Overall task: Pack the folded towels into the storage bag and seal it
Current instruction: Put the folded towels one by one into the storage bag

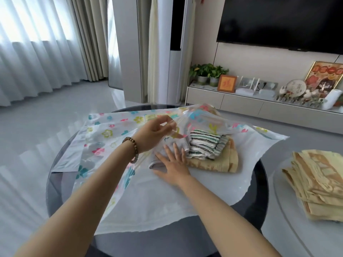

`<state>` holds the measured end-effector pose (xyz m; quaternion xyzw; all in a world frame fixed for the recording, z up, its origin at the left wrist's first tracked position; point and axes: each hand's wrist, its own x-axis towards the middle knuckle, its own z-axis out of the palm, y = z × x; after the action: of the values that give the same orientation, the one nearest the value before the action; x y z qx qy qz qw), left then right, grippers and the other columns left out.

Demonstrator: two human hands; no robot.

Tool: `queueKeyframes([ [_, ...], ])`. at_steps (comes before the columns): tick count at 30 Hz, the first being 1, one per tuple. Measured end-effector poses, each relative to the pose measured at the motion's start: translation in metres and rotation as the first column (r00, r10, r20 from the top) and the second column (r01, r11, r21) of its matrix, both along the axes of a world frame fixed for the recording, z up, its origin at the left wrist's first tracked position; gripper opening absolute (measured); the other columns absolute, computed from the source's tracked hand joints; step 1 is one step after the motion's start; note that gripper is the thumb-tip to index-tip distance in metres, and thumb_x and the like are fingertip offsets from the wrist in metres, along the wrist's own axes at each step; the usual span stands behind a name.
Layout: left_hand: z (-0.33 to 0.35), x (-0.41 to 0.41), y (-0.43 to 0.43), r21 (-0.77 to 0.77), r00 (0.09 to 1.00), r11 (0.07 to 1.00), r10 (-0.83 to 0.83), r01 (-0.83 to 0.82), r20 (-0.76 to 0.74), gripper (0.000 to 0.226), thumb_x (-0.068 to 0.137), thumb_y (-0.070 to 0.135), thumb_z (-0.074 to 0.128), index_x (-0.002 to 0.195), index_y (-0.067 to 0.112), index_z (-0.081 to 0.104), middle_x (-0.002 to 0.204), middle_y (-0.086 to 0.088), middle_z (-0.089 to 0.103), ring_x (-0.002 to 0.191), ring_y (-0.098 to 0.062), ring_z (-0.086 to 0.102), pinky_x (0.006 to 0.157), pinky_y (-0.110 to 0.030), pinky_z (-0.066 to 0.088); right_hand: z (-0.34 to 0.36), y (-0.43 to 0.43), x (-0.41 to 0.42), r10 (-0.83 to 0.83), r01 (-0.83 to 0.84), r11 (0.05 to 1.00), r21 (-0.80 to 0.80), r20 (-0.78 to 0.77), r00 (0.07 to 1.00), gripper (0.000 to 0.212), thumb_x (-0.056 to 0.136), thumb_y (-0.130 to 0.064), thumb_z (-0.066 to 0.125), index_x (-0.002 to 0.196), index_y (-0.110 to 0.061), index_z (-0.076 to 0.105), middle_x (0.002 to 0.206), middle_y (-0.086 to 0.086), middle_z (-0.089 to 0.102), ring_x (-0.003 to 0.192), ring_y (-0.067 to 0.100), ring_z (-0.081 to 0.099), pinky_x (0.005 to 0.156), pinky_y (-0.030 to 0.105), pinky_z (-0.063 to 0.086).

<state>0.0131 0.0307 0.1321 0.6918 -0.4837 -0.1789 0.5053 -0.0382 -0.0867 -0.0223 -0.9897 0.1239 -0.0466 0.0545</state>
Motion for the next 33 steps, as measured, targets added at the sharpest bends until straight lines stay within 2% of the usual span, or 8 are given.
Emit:
queueKeyframes([
  [3,-0.009,-0.007,-0.004,0.002,0.999,0.999,0.037,-0.037,-0.015,0.019,0.093,0.028,0.048,0.079,0.018,0.056,0.081,-0.004,0.073,0.091,-0.03,0.07,0.091,-0.052,0.048,0.004,-0.014,-0.037,0.153,-0.154,0.988,0.03,0.051,0.987,0.065,0.088,-0.058,0.032,0.148,-0.039,0.015,0.161,-0.004,0.0,0.146,0.02,-0.015,0.114,0.041,-0.016],
  [7,-0.021,-0.026,-0.014,0.037,0.995,0.997,0.059,-0.062,0.086,0.02,0.092,0.024,0.052,0.082,0.008,0.058,0.093,-0.022,0.072,0.048,0.003,0.057,0.054,-0.01,0.047,0.02,-0.04,-0.122,0.154,-0.163,0.979,0.126,0.08,0.985,0.055,0.095,-0.044,0.04,0.147,-0.04,0.02,0.158,-0.013,0.004,0.142,0.002,-0.006,0.116,0.029,-0.005],
  [10,-0.035,-0.029,-0.024,0.075,0.972,0.992,0.079,-0.098,0.221,0.02,0.085,0.034,0.061,0.072,0.02,0.057,0.077,-0.002,0.069,0.066,-0.01,0.063,0.07,-0.032,0.053,0.036,-0.064,-0.187,0.032,-0.055,0.973,0.225,0.103,0.994,0.049,0.094,-0.043,0.045,0.142,-0.04,0.033,0.155,-0.017,0.019,0.141,0.002,0.016,0.116,0.028,0.015],
  [12,-0.038,-0.034,-0.031,0.115,0.932,0.982,0.101,-0.149,0.349,0.02,0.079,0.04,0.066,0.071,0.028,0.052,0.073,0.008,0.06,0.067,-0.009,0.056,0.069,-0.033,0.05,0.048,-0.079,-0.226,-0.055,0.001,0.963,0.269,0.191,0.98,0.042,0.093,-0.04,0.05,0.134,-0.037,0.046,0.146,-0.021,0.034,0.132,-0.002,0.032,0.11,0.025,0.028],
  [17,-0.027,-0.073,-0.06,0.243,0.879,0.962,-0.01,-0.121,0.477,0.048,0.071,0.048,0.071,0.11,0.026,0.055,0.102,0.008,0.062,0.084,-0.011,0.056,0.078,-0.028,0.049,0.077,-0.124,-0.304,-0.285,0.156,0.921,0.357,0.347,0.893,0.03,0.09,-0.029,0.058,0.12,-0.032,0.057,0.13,-0.019,0.048,0.12,-0.006,0.043,0.098,0.015,0.032],
  [22,-0.017,-0.128,-0.118,0.216,0.868,0.976,-0.097,-0.012,0.487,0.064,0.074,0.049,0.068,0.129,0.025,0.047,0.127,0.002,0.057,0.107,-0.018,0.056,0.093,-0.029,0.044,0.095,-0.176,-0.354,-0.477,0.283,0.86,0.426,0.471,0.742,0.04,0.082,-0.026,0.062,0.121,-0.017,0.056,0.128,0.002,0.053,0.123,0.014,0.045,0.107,0.029,0.033],
  [29,-0.02,-0.214,-0.223,0.188,0.955,0.965,-0.218,0.181,0.2,0.053,0.085,0.042,0.058,0.129,0.015,0.046,0.133,-0.003,0.052,0.115,-0.021,0.054,0.098,-0.035,0.046,0.093,-0.251,-0.396,-0.833,0.483,0.518,0.706,0.286,0.474,0.053,0.085,-0.021,0.067,0.133,-0.011,0.045,0.14,0.009,0.044,0.13,0.024,0.042,0.099,0.03,0.033],
  [33,-0.044,-0.253,-0.286,0.32,0.957,0.907,-0.288,0.274,-0.001,0.06,0.091,0.047,0.043,0.138,0.009,0.038,0.143,-0.006,0.043,0.13,-0.022,0.043,0.107,-0.031,0.034,0.084,-0.288,-0.408,-0.922,0.51,0.303,0.805,0.112,0.371,0.076,0.085,-0.032,0.066,0.145,-0.007,0.027,0.154,0.008,0.028,0.141,0.022,0.029,0.109,0.031,0.026],
])
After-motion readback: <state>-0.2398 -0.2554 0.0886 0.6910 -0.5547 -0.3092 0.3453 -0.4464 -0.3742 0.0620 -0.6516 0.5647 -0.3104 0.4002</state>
